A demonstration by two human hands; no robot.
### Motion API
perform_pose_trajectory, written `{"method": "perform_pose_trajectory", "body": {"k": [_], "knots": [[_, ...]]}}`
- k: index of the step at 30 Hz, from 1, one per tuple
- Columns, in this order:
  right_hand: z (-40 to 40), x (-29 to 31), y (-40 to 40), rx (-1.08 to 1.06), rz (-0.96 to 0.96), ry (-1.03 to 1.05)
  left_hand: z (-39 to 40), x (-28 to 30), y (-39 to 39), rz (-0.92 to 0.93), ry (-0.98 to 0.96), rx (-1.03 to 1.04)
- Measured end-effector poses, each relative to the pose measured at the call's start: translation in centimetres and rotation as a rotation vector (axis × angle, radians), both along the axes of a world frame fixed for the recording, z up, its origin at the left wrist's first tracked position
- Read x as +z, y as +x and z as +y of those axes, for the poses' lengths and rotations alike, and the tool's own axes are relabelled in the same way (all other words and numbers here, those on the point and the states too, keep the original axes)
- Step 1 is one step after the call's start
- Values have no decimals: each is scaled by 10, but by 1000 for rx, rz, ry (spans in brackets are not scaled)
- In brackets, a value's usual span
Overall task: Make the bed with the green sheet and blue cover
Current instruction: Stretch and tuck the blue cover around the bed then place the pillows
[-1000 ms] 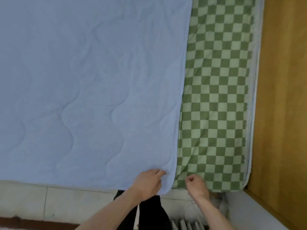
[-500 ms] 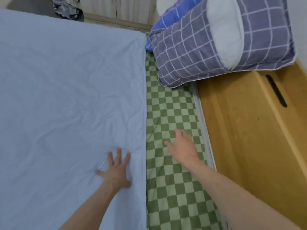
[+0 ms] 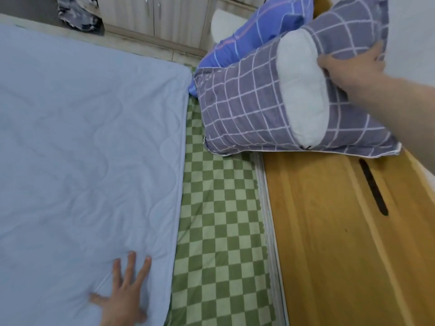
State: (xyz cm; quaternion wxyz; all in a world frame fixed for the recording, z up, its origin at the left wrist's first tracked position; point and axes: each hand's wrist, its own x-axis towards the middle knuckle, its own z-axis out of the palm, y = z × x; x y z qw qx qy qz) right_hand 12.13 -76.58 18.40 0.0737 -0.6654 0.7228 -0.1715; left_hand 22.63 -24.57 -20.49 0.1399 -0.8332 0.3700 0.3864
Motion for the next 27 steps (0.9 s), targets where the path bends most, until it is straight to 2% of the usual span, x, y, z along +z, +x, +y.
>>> {"method": "perform_pose_trajectory", "body": {"k": [2,6,9,11,14,16,18,20,22,23,25,27], "knots": [[1,-12,-7,54,-34,39,-5,2,1,32,5,41],[40,-53,-17,235,65,-189,-4,3,4,62,-10,55],[91,-82,-27,378,18,-230,-2,8,4,53,-33,33],[132,-99,-48,427,-60,-233,0,8,2,40,-52,11],[212,-126,-103,374,-158,-186,13,9,-2,-13,-66,-64],[277,-140,-150,364,-116,-135,32,16,-23,-74,-113,-188],[344,-145,-198,424,-25,-211,63,22,-61,-81,-134,-278],[409,-144,-245,532,47,-326,99,32,-107,26,-99,-348],[475,-144,-288,676,144,-345,136,40,-147,201,-78,-369],[509,-146,-308,751,217,-297,151,45,-162,287,-104,-353],[573,-160,-345,876,385,-137,169,54,-182,511,-161,-106],[631,-181,-367,972,485,80,177,75,-192,717,-197,442]]}}
